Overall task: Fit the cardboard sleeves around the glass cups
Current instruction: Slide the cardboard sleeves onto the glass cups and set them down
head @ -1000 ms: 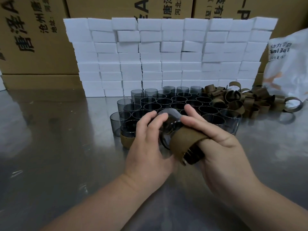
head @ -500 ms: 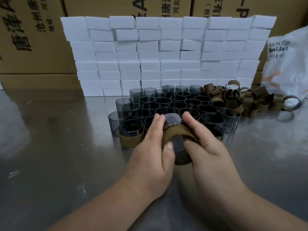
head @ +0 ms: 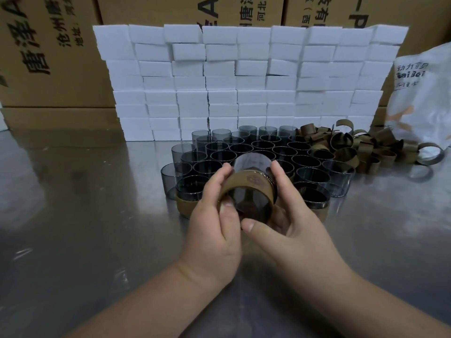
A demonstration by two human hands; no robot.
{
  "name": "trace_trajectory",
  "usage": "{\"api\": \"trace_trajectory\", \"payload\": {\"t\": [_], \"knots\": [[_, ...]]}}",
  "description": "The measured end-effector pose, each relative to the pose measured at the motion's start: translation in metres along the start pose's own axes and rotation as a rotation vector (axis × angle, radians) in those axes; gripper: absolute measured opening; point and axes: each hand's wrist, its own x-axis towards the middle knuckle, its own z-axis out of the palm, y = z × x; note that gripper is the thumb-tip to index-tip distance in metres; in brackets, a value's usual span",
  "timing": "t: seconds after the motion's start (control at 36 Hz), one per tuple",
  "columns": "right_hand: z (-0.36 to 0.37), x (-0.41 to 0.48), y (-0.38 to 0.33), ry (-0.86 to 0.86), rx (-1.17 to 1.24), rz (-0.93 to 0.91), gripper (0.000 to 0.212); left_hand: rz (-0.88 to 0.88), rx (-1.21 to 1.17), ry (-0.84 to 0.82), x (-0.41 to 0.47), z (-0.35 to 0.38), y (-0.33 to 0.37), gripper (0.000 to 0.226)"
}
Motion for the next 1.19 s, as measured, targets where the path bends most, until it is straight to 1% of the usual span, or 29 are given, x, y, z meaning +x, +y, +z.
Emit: {"api": "trace_trajectory", "payload": {"t": [0.08, 0.17, 0.22, 0.31, 0.36, 0.42, 0.53, 0.61, 0.86, 0.94, 1.06, 1.19], "knots": [[-0.001, -0.001, 0.0, 0.006, -0.017, -0.02, 0.076, 0.016, 0.014, -0.008, 0.0, -0.001, 0.0, 0.05], [-0.003, -0.002, 0.001, 0.033, 0.048, -0.012, 0.078, 0.023, 0.03, -0.042, -0.001, -0.002, 0.0, 0.05], [-0.004, -0.002, 0.002, 0.073, 0.076, -0.001, 0.073, 0.029, 0.024, -0.046, 0.0, -0.003, 0.0, 0.047], [-0.005, 0.0, 0.0, 0.105, 0.051, -0.015, 0.067, 0.064, 0.032, -0.04, 0.002, -0.003, -0.001, 0.036], [-0.007, 0.001, 0.0, 0.118, 0.082, -0.018, 0.067, 0.036, 0.009, -0.038, 0.002, -0.003, -0.004, 0.033], [-0.009, 0.0, -0.001, 0.126, 0.114, -0.028, 0.068, -0.008, -0.031, -0.065, 0.002, -0.003, -0.005, 0.032], [-0.01, 0.0, -0.003, 0.132, 0.131, -0.054, 0.07, 0.054, -0.015, -0.067, 0.002, -0.004, -0.005, 0.04], [-0.011, 0.001, -0.006, 0.148, 0.129, -0.068, 0.072, -0.022, -0.096, -0.072, 0.002, -0.005, -0.006, 0.038], [-0.015, 0.001, -0.01, 0.178, 0.099, -0.087, 0.074, -0.009, -0.05, -0.105, 0.005, -0.008, -0.006, 0.04], [-0.016, 0.001, -0.012, 0.186, 0.059, -0.099, 0.07, -0.03, -0.044, -0.106, 0.007, -0.009, -0.005, 0.042], [-0.017, 0.001, -0.013, 0.189, 0.075, -0.097, 0.068, -0.036, -0.043, -0.097, 0.008, -0.009, -0.005, 0.035], [-0.018, 0.003, -0.016, 0.218, 0.094, -0.077, 0.062, -0.06, -0.056, -0.083, 0.011, -0.011, -0.006, 0.041]]}}
